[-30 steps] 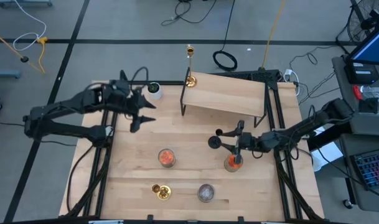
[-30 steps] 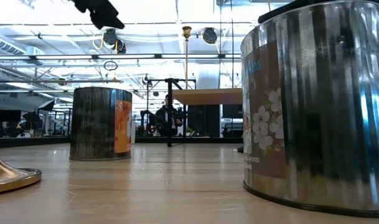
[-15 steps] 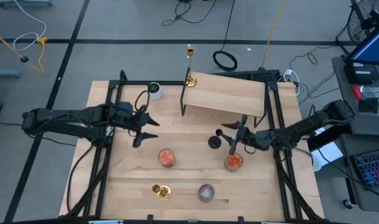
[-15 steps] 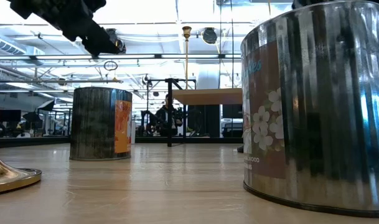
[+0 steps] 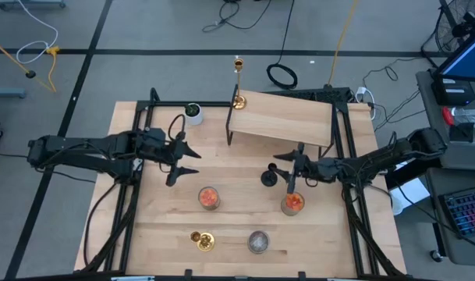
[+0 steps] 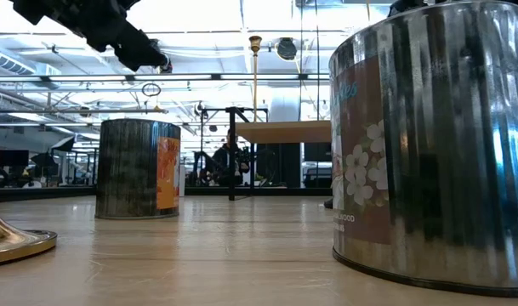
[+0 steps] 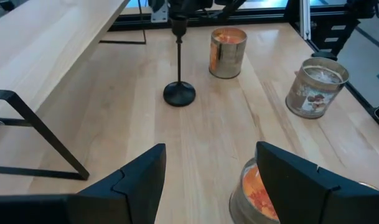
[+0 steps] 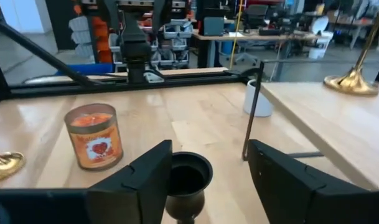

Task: Pick & Place candle stick holders
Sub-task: Put the black candle holder on the shelf

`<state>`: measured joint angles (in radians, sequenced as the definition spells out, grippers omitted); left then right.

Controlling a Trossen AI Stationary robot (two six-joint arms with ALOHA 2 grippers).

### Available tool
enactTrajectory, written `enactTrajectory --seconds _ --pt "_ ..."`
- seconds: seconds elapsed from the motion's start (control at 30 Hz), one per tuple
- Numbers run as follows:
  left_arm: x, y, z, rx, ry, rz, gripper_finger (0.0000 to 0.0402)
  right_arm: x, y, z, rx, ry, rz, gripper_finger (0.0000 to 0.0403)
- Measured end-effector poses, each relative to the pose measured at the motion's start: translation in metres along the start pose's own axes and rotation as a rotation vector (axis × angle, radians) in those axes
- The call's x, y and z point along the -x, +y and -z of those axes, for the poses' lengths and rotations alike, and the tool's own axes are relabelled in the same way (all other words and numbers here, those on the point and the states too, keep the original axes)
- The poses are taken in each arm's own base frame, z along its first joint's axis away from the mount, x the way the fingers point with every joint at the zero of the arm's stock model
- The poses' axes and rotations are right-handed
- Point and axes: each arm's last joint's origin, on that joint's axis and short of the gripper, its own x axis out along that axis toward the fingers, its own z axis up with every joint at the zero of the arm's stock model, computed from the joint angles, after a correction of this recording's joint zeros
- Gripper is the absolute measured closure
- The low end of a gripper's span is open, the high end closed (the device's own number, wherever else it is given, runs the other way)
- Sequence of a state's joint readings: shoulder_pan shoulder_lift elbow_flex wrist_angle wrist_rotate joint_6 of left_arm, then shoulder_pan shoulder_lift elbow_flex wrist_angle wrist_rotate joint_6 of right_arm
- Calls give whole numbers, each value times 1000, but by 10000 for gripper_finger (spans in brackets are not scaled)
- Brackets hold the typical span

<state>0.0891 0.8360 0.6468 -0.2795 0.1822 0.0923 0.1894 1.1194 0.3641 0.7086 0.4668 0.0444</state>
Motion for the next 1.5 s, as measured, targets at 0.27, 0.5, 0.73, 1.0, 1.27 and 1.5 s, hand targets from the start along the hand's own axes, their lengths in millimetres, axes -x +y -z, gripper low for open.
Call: enactTrajectory --seconds 0.27,0.5,0.73,1.0,1.27,1.5 --pt "0 0 1 1 8 1 147 0 1 -1 26 -12 -19 140" --pt "0 0 1 3 8 1 147 1 1 -9 105 -88 -25 124" --pt "0 0 1 10 8 1 147 -2 -5 4 53 36 -1 124" --pt "0 0 1 14 8 1 147 -3 -4 4 14 51 -119 124" --pt "0 0 1 14 8 1 147 -3 -6 7 25 75 -80 166" --pt "0 0 1 13 8 1 147 -3 -6 7 26 78 -80 251"
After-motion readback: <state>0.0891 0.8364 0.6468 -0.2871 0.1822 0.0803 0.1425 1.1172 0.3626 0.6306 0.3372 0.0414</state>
